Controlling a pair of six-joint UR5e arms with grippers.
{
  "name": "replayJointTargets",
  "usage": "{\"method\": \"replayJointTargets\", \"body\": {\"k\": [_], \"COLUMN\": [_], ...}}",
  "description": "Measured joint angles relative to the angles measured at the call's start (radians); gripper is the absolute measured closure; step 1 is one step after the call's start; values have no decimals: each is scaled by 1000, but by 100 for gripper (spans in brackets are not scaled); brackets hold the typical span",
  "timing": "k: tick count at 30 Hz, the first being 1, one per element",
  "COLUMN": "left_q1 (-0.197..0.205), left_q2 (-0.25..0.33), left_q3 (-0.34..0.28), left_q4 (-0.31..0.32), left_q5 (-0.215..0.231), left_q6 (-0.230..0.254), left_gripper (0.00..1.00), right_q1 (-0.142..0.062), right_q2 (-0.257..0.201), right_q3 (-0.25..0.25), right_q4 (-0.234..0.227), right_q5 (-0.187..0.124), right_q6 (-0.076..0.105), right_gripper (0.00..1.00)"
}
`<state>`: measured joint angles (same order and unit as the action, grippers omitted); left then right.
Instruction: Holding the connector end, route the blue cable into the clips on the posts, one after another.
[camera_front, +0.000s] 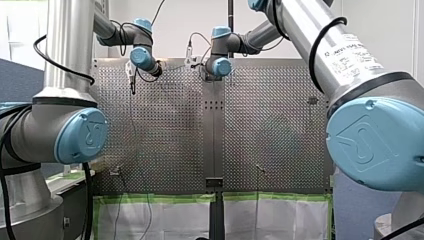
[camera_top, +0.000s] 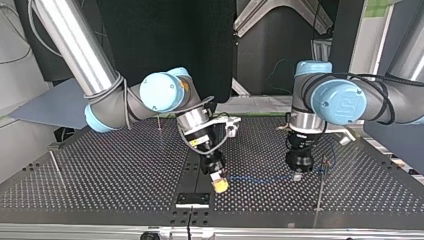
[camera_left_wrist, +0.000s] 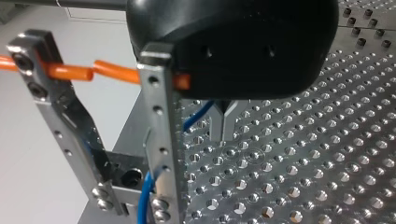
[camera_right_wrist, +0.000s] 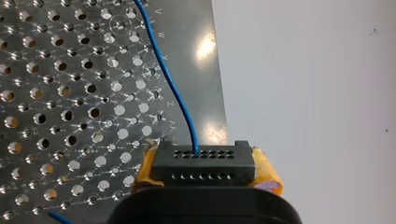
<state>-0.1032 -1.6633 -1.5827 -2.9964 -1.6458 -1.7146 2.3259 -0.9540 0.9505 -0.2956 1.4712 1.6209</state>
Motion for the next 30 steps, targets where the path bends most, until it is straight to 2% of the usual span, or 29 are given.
{"method": "replayJointTargets", "body": {"k": [12,21,30], "left_q1": [-18,-31,-47], "left_q2": [-2,-7,-61], "left_q3": [0,0,0], "left_q4": [-20,-37,-71], "left_q5": [-10,-28,-70], "left_q6": [4,5,35], "left_gripper": [100,100,100], "right_q1": [-12,-14,-14], "right_q2": [5,40,42], "right_q3": [16,30,32], "right_q4": [6,16,18], "right_q5": [7,12,12], "right_q6": [1,-1,1], "right_gripper": [100,100,100]}}
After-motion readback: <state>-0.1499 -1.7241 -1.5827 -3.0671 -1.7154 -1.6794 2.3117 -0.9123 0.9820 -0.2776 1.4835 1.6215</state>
